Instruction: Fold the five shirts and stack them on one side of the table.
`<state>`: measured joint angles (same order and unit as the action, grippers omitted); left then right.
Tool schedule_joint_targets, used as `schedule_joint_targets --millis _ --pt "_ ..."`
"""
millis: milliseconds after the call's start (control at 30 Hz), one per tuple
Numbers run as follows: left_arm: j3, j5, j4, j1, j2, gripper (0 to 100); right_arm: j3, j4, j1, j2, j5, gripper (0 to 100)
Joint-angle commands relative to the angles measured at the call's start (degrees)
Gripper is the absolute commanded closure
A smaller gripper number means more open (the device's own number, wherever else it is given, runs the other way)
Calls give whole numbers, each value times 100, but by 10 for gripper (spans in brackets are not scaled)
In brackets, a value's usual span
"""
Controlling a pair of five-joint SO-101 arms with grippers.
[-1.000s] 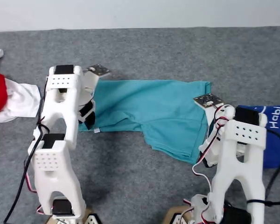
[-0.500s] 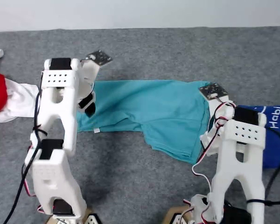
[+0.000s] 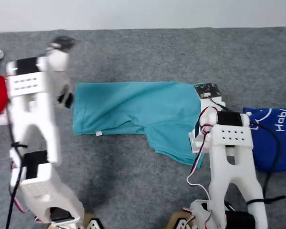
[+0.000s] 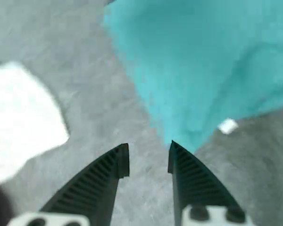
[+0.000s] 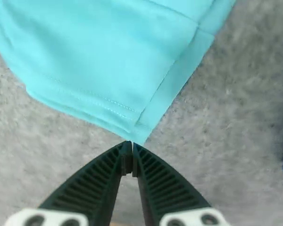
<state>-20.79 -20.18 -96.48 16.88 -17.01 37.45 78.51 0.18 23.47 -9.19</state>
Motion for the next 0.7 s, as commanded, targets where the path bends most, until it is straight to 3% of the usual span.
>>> schedule_joint_targets --millis 0,133,400,667 --pt "-198 563 105 519 360 852 53 -110 -66 145 1046 984" --pt "-180 897 97 897 343 852 62 -365 -66 48 2716 983" --pt "-180 985 105 976 334 852 -158 -716 -66 -1174 2840 983" --pt "-180 976 176 941 325 852 -1345 -418 -101 -2396 3138 982"
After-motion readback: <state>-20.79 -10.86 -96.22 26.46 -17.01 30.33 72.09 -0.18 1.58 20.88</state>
